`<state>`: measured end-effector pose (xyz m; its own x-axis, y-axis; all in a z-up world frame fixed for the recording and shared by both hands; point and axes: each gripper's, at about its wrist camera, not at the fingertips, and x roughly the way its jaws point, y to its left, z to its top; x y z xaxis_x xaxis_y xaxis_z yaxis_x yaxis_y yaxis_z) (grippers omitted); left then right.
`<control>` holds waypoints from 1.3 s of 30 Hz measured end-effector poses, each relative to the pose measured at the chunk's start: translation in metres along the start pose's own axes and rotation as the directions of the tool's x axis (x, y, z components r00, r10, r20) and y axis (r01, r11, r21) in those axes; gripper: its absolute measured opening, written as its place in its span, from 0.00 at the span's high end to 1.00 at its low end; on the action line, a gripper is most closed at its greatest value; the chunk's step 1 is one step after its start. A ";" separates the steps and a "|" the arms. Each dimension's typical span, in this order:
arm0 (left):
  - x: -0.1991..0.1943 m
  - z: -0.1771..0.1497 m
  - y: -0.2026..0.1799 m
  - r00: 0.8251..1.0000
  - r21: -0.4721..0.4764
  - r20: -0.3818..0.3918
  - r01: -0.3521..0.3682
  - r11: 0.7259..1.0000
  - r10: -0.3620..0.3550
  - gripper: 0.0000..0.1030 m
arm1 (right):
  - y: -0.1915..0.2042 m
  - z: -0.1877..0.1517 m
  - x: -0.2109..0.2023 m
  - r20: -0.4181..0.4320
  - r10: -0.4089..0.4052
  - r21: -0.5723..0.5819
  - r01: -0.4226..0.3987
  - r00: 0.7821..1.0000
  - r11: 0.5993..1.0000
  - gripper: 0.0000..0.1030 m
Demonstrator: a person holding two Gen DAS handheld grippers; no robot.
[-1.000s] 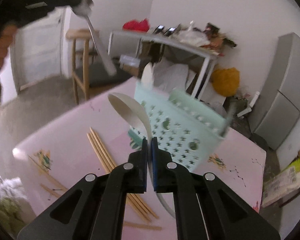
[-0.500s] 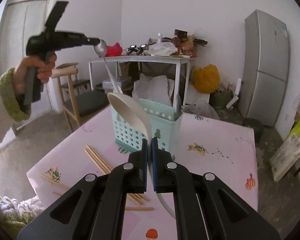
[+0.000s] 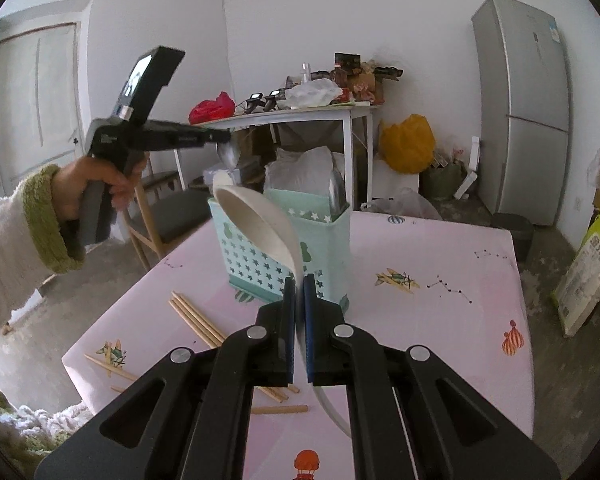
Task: Organize utensils
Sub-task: 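Drop the small spoon into the holder with the left tool while the right tool lifts the ladle, then lower the white ladle into the holder and open the right tool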
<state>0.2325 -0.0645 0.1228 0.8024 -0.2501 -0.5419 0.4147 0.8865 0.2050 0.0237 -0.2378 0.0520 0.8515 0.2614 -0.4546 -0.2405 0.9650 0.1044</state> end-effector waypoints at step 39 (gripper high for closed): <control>-0.100 -0.136 0.033 0.976 -0.379 0.073 0.219 0.899 -0.207 0.64 | -0.034 0.095 0.071 0.293 0.249 0.404 -0.355 0.923 0.843 0.96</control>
<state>0.1069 0.0425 0.0726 0.7286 -0.4557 -0.5114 0.3857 0.8899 -0.2435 0.1363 -0.2505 0.0999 0.8628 0.4873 -0.1345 -0.3172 0.7291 0.6064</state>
